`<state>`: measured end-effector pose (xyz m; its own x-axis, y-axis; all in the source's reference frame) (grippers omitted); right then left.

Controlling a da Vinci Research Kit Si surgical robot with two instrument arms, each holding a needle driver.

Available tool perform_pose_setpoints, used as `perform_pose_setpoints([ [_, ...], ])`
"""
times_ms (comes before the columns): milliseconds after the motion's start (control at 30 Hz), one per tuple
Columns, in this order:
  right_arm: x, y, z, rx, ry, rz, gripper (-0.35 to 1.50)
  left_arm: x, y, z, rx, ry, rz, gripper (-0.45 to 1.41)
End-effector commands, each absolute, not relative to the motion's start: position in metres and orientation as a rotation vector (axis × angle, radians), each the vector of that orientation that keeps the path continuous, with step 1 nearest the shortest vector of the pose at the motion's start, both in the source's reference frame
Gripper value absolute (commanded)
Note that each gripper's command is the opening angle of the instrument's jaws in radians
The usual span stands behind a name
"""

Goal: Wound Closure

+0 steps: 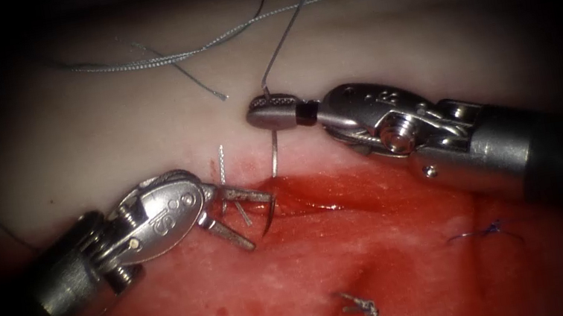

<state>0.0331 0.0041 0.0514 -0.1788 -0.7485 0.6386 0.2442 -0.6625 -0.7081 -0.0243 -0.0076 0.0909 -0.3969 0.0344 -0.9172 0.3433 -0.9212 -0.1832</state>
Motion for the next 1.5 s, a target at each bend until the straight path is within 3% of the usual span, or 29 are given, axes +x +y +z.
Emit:
perform_pose_setpoints([
  [33,0.034,0.005,0.0511,-1.401,0.654,-1.865,-0.35,-0.0244,-0.0062,0.0903,1.605,0.497,-2.417,0.15],
  [400,0.0342,0.0039,0.0518,-1.248,0.84,-1.668,-0.35,-0.0253,-0.0058,0.0903,1.626,0.454,-2.411,0.17],
  [433,0.0342,0.0038,0.0517,-1.234,0.855,-1.65,-0.35,-0.0254,-0.0058,0.0903,1.634,0.452,-2.409,0.14],
  [500,0.0342,0.0037,0.0515,-1.203,0.886,-1.598,-0.35,-0.0256,-0.0059,0.09,1.683,0.433,-2.401,-0.2],
  [533,0.0343,0.0037,0.0514,-1.202,0.886,-1.598,-0.35,-0.0256,-0.0059,0.0899,1.687,0.434,-2.4,-0.18],
  [567,0.0343,0.0037,0.0514,-1.205,0.887,-1.595,-0.35,-0.0256,-0.0059,0.0897,1.692,0.431,-2.401,-0.45],
  [767,0.0342,0.0037,0.0514,-1.199,0.903,-1.571,-0.35,-0.0251,-0.005,0.0879,1.853,0.587,-2.474,-0.45],
  [833,0.0342,0.0037,0.0513,-1.199,0.874,-1.561,-0.27,-0.0249,-0.0048,0.0876,1.926,0.734,-2.534,-0.45],
  [867,0.0345,0.004,0.0509,-1.309,0.709,-1.697,1.33,-0.0248,-0.0044,0.0872,2.068,0.997,-2.591,-0.45],
  [967,0.0344,0.0047,0.0497,-1.334,0.675,-1.732,1.48,-0.0246,-0.0042,0.0871,2.275,1.237,-2.514,-0.45],
  [1200,0.0333,0.0056,0.0484,-1.323,0.677,-1.712,1.48,-0.0246,-0.004,0.0871,2.451,1.71,-2.488,-0.45],
  [1267,0.0326,0.0057,0.0481,-1.322,0.682,-1.711,1.48,-0.0244,-0.0039,0.0872,2.498,2.106,-2.411,-0.45],
  [1500,0.0306,0.0062,0.046,-1.312,0.721,-1.694,1.48,-0.0231,-0.0028,0.0869,2.485,2.831,-2.161,-0.45],
])
